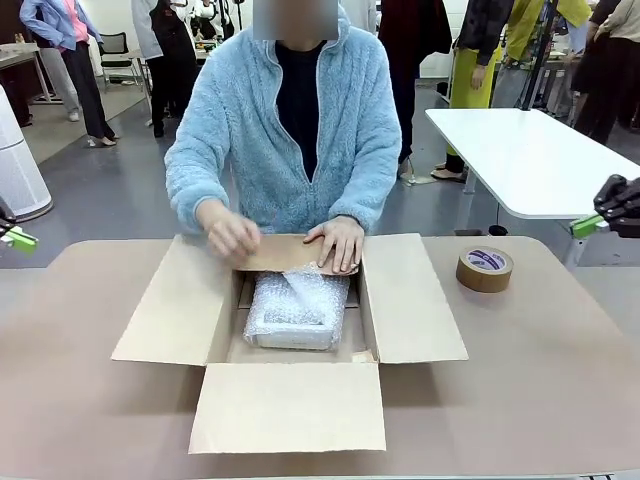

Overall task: Wrap the clocks to prevent damage.
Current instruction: Once the human has placed the objects inside and stepped back, release both hands from the side flaps of the Package Box.

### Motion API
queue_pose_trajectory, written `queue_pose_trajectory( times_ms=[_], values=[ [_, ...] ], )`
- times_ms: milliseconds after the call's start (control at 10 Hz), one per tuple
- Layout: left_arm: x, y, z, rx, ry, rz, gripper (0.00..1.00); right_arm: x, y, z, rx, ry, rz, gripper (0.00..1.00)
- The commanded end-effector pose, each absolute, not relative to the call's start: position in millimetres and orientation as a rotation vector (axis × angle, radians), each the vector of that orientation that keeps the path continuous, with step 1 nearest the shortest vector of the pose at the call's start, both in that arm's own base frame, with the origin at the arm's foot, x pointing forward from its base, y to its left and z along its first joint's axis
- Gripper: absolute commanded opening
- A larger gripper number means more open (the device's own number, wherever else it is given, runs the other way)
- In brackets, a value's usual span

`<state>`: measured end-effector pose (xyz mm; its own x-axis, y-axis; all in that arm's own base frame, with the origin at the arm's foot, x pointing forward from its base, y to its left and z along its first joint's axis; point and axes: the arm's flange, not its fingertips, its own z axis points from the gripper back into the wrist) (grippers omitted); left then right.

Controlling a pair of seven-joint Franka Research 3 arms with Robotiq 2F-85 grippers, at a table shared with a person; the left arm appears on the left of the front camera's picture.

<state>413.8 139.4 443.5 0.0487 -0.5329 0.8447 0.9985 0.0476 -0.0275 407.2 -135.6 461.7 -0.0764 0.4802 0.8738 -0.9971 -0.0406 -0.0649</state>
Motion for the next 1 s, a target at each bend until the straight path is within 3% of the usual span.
queue_pose_trajectory(
  times_ms=[0,500,600,900],
  values=[
    [417.5,146.2,437.0,-0.836,-0.848,-1.353,0.00,431.2,-148.3,446.8,0.885,-0.851,1.408,0.01],
    [423.4,127.5,438.0,-0.767,-0.712,-1.492,0.00,436.6,-141.3,440.6,0.815,-0.822,1.441,0.01],
    [422.1,130.5,434.0,-0.839,-0.776,-1.393,0.00,436.8,-147.7,424.8,0.891,-0.813,1.410,0.01],
    [422.1,130.5,434.0,-0.839,-0.776,-1.393,0.00,436.8,-147.7,424.8,0.891,-0.813,1.410,0.01]
  ],
)
